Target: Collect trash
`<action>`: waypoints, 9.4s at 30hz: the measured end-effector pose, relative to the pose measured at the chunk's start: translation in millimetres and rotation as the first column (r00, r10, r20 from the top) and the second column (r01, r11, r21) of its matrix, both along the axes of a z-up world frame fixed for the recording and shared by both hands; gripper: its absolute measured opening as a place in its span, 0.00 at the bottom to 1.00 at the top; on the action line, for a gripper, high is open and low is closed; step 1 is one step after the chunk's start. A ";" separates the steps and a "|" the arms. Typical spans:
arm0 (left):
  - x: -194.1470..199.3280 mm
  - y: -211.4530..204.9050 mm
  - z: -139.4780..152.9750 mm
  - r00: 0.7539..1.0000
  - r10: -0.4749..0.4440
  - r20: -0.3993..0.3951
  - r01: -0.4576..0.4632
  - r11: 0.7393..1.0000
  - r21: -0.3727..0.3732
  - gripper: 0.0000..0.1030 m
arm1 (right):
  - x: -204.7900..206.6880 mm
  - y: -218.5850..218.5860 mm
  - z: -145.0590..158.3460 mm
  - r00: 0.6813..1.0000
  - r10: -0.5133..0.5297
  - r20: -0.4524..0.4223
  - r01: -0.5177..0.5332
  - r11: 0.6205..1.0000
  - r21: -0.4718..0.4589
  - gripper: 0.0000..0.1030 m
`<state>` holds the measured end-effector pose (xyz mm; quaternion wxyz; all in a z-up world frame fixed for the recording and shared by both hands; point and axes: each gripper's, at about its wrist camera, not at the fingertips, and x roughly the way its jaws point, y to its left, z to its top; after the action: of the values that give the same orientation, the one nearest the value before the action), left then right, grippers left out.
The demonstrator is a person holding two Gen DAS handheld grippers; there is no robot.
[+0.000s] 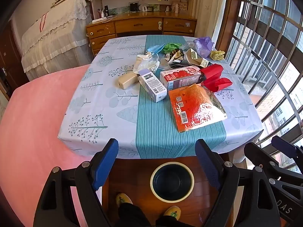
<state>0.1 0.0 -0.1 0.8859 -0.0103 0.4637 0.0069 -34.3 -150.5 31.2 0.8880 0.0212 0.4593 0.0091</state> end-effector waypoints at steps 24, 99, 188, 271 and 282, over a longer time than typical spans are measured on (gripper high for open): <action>1.0 2.4 3.9 1.000 0.003 0.023 -0.004 1.000 0.004 0.82 | 4.8 4.1 -6.8 1.000 0.002 0.000 -0.002 1.000 -0.002 0.74; -13.8 5.9 46.7 0.997 0.031 0.075 -0.037 0.996 0.086 0.82 | 16.8 2.6 17.6 0.997 0.005 0.078 -0.012 0.996 0.083 0.74; 192.0 95.6 -60.4 0.936 -0.250 -0.247 0.245 0.968 -0.052 0.47 | 179.4 109.5 -72.6 0.931 0.341 -0.127 -0.335 0.940 0.067 0.30; -29.3 53.1 -21.8 0.920 -0.391 -0.020 0.388 0.916 -0.099 0.90 | -16.6 10.5 -68.7 0.992 -0.050 -0.118 0.066 0.988 0.136 0.71; -1.7 74.6 61.1 0.914 -0.391 0.111 0.398 0.916 -0.049 0.90 | -13.0 22.7 29.7 0.991 -0.116 0.068 0.110 0.990 0.093 0.71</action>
<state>-1.6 74.6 61.0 0.8899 0.0519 0.4119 -0.1892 -47.3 -127.8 60.9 0.9014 0.0863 0.4237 -0.0202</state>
